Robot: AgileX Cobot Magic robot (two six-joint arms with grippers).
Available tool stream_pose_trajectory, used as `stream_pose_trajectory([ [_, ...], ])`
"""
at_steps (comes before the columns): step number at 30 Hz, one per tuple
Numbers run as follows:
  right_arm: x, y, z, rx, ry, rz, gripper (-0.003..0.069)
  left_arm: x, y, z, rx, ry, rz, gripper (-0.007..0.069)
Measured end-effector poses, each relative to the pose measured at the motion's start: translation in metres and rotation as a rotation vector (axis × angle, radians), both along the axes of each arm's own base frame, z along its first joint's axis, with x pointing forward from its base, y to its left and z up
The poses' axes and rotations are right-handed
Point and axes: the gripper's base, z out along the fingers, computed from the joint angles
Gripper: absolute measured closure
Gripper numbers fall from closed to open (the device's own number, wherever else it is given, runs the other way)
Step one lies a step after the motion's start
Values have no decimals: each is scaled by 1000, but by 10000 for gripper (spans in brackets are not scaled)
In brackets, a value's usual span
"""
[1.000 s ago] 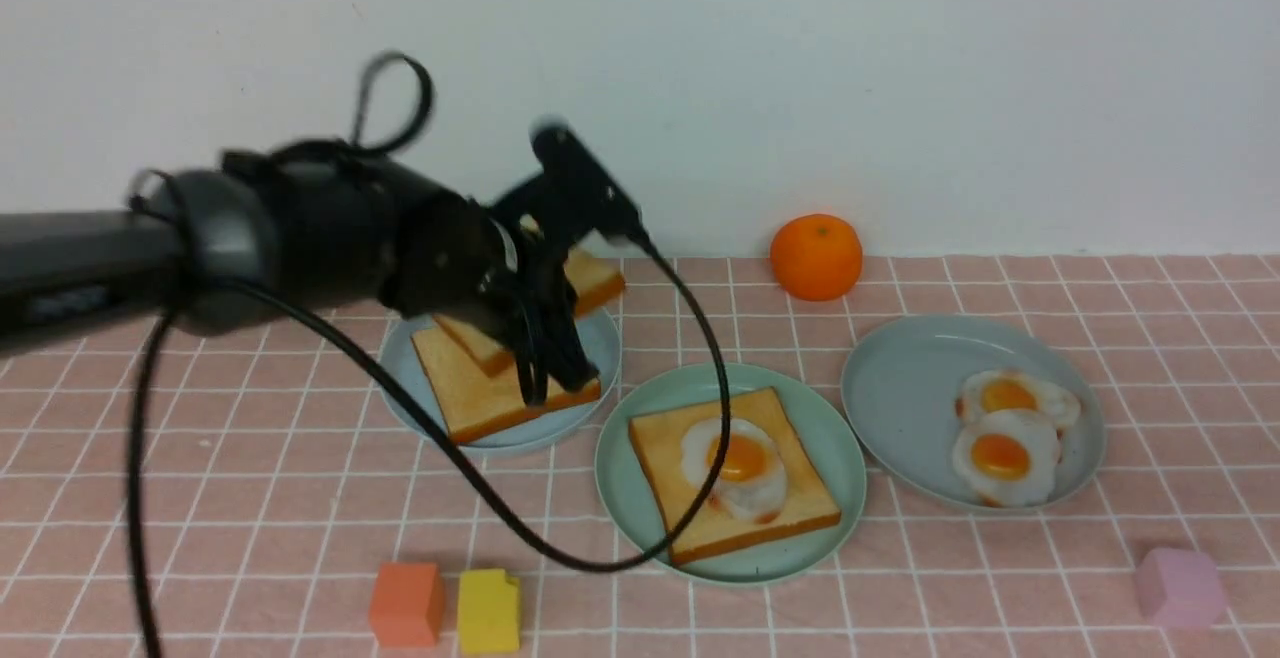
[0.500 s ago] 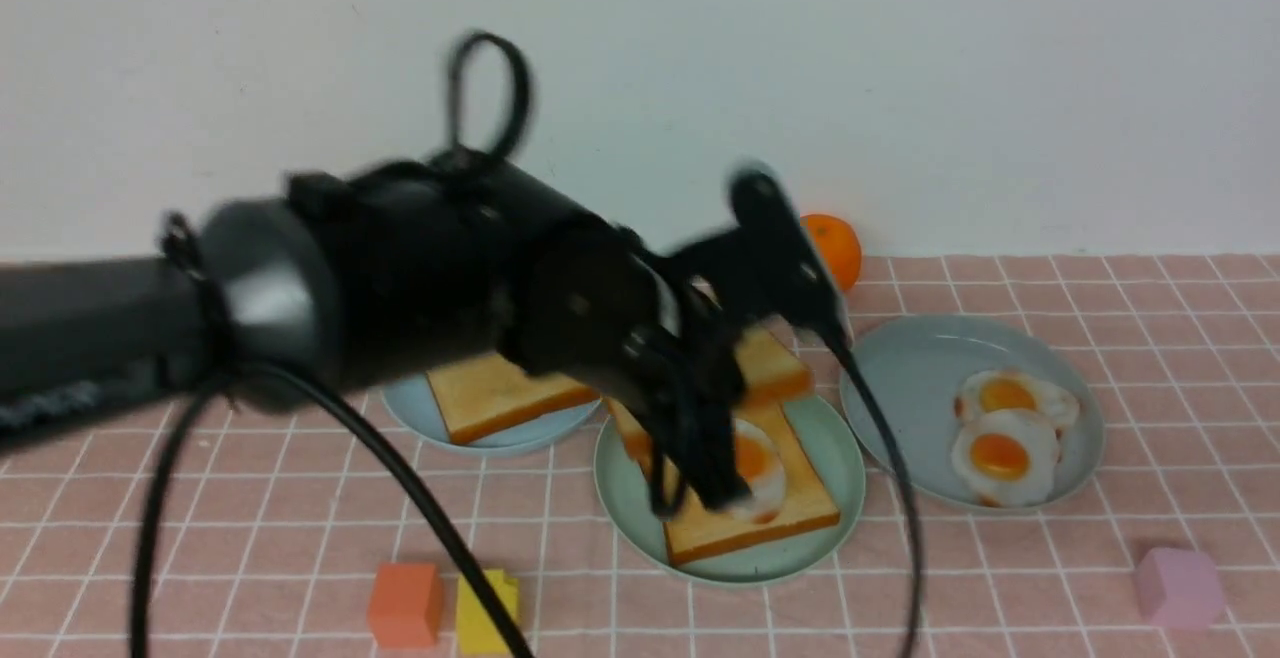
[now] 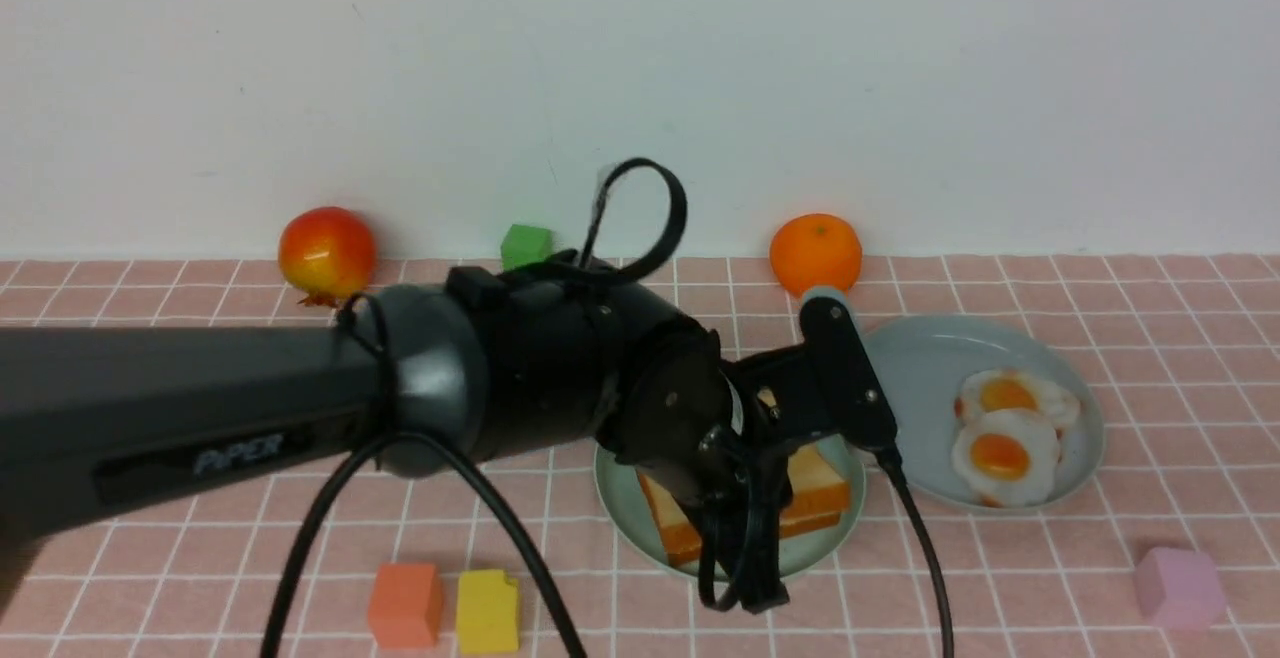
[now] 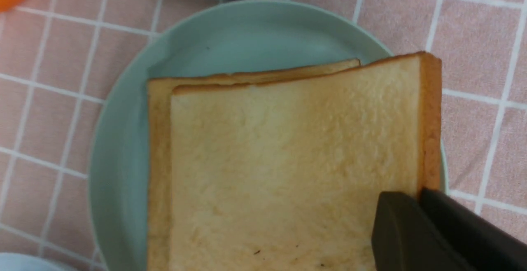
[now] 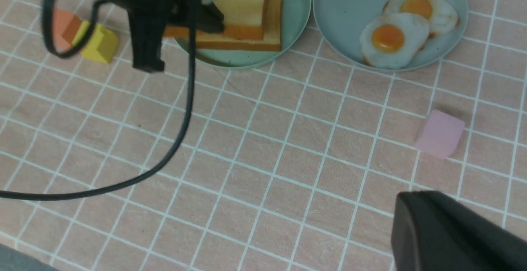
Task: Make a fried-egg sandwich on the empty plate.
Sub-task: Use the left arm to place a slice of bread on the fried egg in the middle
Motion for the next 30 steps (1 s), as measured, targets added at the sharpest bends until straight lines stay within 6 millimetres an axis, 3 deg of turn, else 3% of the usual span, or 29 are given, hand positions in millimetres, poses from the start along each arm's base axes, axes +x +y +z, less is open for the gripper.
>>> stream_pose_trajectory([
  [13, 0, 0, 0, 5, 4, -1, 646, 7, -6, -19, 13, -30, -16, 583],
  [22, -1, 1, 0, 12, 11, 4, 646, 8, -6, -21, 24, -41, -26, 582],
  [26, -1, 2, 0, 18, 17, 8, 645, 8, -6, -20, 12, -42, -21, 533],
  [30, -2, 2, -1, 25, 23, 13, 644, 9, -7, -20, 8, -47, -21, 437],
])
